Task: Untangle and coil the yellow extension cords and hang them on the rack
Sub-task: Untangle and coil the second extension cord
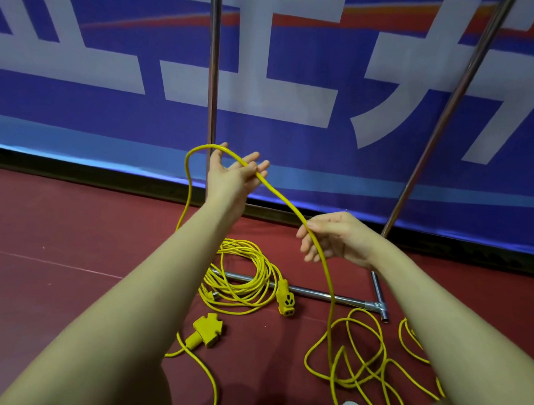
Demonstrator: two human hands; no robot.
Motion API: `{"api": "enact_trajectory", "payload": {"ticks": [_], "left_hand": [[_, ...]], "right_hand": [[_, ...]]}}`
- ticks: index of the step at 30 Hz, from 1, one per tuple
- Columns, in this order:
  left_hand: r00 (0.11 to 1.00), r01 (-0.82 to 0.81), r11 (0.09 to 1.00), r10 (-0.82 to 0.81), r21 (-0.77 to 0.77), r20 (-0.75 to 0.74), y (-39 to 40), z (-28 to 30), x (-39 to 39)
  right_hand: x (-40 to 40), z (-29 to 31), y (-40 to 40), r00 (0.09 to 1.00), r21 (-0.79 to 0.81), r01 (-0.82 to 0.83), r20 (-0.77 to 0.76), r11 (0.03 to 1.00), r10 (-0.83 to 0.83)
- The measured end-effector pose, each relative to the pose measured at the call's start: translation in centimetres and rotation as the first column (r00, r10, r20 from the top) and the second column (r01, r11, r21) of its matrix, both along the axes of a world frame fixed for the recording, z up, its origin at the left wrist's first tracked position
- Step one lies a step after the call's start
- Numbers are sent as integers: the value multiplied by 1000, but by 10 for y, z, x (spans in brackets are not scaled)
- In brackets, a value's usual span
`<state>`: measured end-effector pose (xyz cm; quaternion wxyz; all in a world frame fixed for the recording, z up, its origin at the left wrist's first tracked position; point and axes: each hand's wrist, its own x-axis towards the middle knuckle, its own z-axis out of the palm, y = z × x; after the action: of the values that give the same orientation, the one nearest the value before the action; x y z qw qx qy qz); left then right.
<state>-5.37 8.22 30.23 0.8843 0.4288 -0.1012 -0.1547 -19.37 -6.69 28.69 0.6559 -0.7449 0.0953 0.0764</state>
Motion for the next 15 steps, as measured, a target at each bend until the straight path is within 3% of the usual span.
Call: {"api": "enact_trajectory", "payload": {"ticks": [5, 10, 15], "left_hand": [[997, 24, 999, -22, 25, -80, 2, -5, 4], [986, 165, 972, -162, 165, -34, -13, -10, -24], [997, 68, 993, -70, 94, 26, -13, 1, -21]], "right_hand": [[2, -6, -3, 998, -70, 67, 15, 995, -66], [9, 1, 4, 977, -67, 175, 133, 982, -165], [8, 4, 7, 982, -13, 139, 128, 990, -136]]}}
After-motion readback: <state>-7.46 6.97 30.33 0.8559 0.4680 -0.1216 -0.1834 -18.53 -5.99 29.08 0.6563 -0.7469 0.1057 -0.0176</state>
